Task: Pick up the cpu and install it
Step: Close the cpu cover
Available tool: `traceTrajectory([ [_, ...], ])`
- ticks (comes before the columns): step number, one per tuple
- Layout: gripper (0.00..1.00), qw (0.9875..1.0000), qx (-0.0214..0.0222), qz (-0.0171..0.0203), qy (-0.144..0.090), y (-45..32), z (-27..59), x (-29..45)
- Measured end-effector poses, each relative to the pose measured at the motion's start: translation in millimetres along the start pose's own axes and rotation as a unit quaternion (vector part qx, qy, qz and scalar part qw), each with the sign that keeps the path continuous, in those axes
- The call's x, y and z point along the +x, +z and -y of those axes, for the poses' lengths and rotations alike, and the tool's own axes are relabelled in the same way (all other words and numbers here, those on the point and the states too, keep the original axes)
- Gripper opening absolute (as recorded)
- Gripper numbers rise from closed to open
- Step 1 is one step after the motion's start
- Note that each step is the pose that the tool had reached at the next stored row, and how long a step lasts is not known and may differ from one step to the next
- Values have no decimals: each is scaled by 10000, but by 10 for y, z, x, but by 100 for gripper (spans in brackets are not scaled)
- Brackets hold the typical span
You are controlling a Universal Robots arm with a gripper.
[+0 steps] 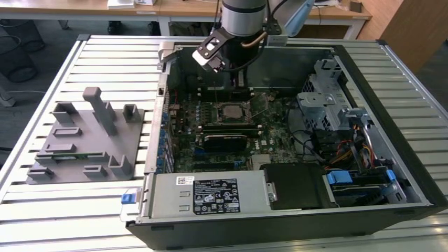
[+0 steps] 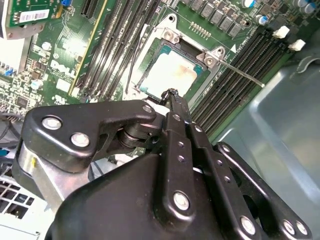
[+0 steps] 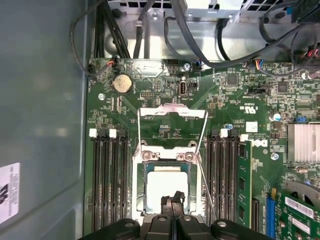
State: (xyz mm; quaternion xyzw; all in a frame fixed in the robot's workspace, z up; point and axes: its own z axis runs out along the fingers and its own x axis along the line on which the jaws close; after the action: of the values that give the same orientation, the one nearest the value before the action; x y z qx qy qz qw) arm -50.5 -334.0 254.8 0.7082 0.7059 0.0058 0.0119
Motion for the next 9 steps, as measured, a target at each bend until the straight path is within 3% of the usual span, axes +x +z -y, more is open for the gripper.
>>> traceTrajectory([
  [9, 11, 10000, 0, 0, 0, -123, -3, 0],
])
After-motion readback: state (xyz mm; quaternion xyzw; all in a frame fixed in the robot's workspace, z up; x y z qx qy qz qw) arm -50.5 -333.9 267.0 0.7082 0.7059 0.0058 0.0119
